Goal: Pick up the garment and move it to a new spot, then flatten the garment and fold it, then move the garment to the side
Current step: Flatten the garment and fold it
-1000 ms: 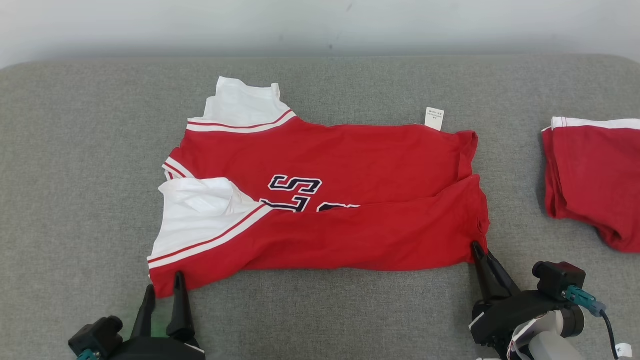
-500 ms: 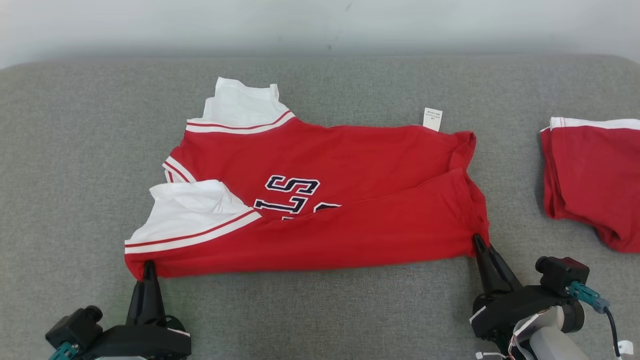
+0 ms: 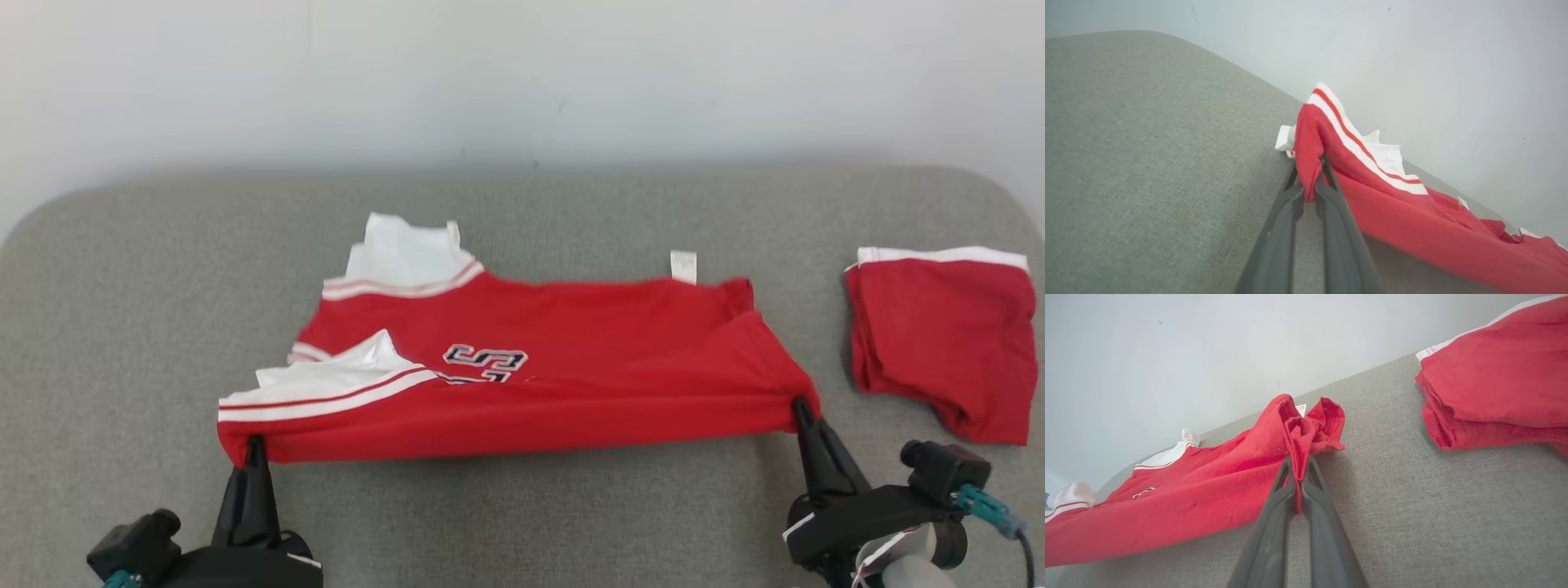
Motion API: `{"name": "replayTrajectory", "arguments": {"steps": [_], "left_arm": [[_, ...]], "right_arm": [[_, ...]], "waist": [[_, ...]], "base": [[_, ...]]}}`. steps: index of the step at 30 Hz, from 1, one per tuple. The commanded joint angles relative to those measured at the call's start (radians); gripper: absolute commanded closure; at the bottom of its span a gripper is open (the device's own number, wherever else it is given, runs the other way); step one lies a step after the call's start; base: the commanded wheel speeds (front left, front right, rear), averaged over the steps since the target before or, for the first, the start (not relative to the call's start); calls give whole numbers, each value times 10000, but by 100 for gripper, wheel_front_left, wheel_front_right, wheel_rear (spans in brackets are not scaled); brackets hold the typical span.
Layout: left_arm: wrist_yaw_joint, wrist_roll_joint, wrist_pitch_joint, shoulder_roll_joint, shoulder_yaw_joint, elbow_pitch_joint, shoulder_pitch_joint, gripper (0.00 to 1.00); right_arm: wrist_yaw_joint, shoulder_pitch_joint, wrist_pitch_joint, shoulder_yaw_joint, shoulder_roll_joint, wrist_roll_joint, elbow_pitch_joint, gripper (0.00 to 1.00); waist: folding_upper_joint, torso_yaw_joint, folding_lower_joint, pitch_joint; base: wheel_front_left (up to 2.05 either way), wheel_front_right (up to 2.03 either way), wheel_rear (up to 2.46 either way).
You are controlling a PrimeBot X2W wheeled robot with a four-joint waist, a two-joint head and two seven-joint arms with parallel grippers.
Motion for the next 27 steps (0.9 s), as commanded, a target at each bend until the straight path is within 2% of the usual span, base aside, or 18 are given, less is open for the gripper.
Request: {"name": "replayTrajectory", "arguments": {"steps": [1, 6, 9, 27], "left_arm": [[22, 85, -32, 49, 47, -113, 78, 100], [23, 421, -32, 47, 97, -502, 36, 100], [23, 547, -31, 91, 77, -210, 241, 100], [25, 77, -31, 63, -386, 2040, 2569, 100]], "right_arm": [[-26, 85, -3, -102, -14, 119, -76, 100], [-26, 277, -5, -569, 6, 279, -693, 100], [-26, 457, -5, -592, -23, 238, -778, 100], [-26, 3079, -8, -295, 288, -18, 216, 100]], "waist": [[-1, -57, 1, -668], [-1, -61, 1, -1162], [-1, -2, 1, -1345], [-1, 294, 1, -1511]], "base": [[0, 0, 0], [0, 0, 0], [0, 0, 0], [0, 0, 0]]}}
